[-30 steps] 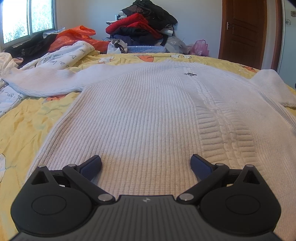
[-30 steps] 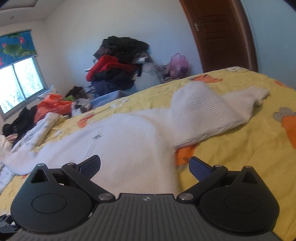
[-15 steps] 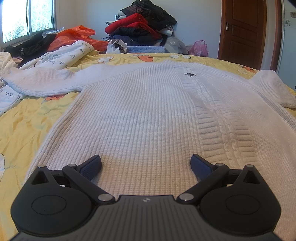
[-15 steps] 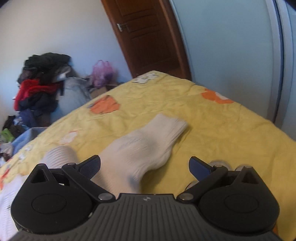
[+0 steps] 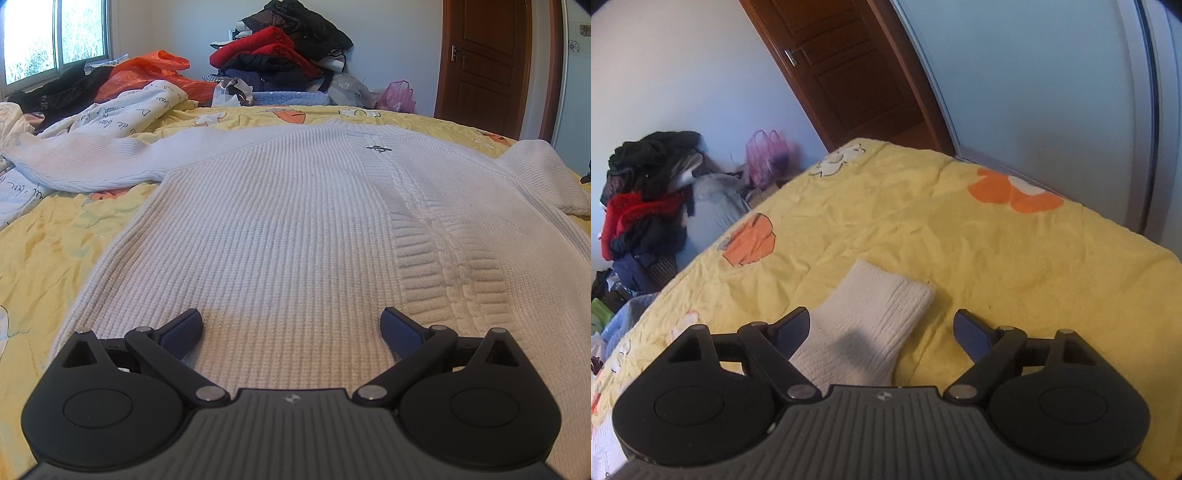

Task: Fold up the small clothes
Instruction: 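Grasp the white sweater's sleeve cuff with the right tool and lift, then carry the held sleeve across the sweater body with the right tool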

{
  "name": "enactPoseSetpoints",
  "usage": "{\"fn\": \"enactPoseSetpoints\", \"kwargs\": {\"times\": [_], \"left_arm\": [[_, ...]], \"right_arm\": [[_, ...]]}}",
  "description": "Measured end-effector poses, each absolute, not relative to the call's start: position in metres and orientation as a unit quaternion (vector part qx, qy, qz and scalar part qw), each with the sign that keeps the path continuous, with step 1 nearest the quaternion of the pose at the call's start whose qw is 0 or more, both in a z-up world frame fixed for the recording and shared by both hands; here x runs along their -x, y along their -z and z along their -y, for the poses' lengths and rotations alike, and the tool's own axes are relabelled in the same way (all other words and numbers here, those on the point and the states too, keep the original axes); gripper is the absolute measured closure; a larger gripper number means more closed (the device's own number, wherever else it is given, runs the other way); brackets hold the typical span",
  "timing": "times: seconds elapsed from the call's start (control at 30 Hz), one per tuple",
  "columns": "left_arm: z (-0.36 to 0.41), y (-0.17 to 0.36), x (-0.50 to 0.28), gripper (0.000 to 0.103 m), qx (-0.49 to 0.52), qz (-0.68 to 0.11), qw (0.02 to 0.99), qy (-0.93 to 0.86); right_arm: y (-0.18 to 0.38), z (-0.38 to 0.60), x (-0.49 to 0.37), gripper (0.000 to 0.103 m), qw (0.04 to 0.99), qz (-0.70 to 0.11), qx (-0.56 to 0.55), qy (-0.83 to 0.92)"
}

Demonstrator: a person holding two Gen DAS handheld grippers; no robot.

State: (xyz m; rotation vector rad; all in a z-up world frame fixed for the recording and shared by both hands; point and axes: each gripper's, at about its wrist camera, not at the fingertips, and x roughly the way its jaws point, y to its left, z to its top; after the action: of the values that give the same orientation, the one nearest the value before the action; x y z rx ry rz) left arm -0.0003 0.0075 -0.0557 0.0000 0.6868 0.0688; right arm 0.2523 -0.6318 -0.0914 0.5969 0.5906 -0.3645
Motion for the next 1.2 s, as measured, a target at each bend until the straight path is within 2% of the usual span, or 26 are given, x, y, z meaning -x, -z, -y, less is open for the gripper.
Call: {"fn": "enactPoseSetpoints", "kwargs": {"times": [0.2,0.27,0.3,0.37,0.47,0.63,0.8,1.0,1.2], "left_arm": [[-0.007,0.056,0.0,0.0,0.0,-0.337,0.941,-0.033],[-0.006,0.056,0.0,0.0,0.0,-0.337,0.941,-0.033],[-0.006,0.056,0.0,0.0,0.0,-0.337,0.941,-0.033],[-0.006,0.056,0.0,0.0,0.0,-0.337,0.941,-0.033],[-0.006,0.056,0.0,0.0,0.001,-0.337,0.941,-0.033],[-0.006,0.056,0.0,0.0,0.001,-0.337,0.941,-0.033],[-0.005,0.057,-0.001,0.0,0.002,-0.337,0.941,-0.031],[-0.004,0.057,-0.001,0.0,0.003,-0.336,0.941,-0.031],[-0.004,0.056,-0.002,0.0,0.009,-0.334,0.942,-0.028]], "right_arm": [[0.096,0.624,-0.259,0.026,0.909,-0.273,-0.265,0.17],[0.095,0.622,-0.263,0.039,0.91,-0.275,-0.261,0.17],[0.095,0.62,-0.265,0.042,0.91,-0.275,-0.257,0.172],[0.096,0.617,-0.266,0.068,0.912,-0.277,-0.254,0.162],[0.095,0.614,-0.266,0.087,0.913,-0.277,-0.242,0.177],[0.075,0.604,-0.247,0.088,0.923,-0.232,-0.26,0.166],[0.029,0.57,-0.224,0.088,0.941,-0.185,-0.264,0.102],[-0.025,0.485,-0.202,0.088,0.96,-0.133,-0.247,-0.015],[-0.039,0.372,-0.191,0.088,0.95,-0.131,-0.248,-0.138]]}}
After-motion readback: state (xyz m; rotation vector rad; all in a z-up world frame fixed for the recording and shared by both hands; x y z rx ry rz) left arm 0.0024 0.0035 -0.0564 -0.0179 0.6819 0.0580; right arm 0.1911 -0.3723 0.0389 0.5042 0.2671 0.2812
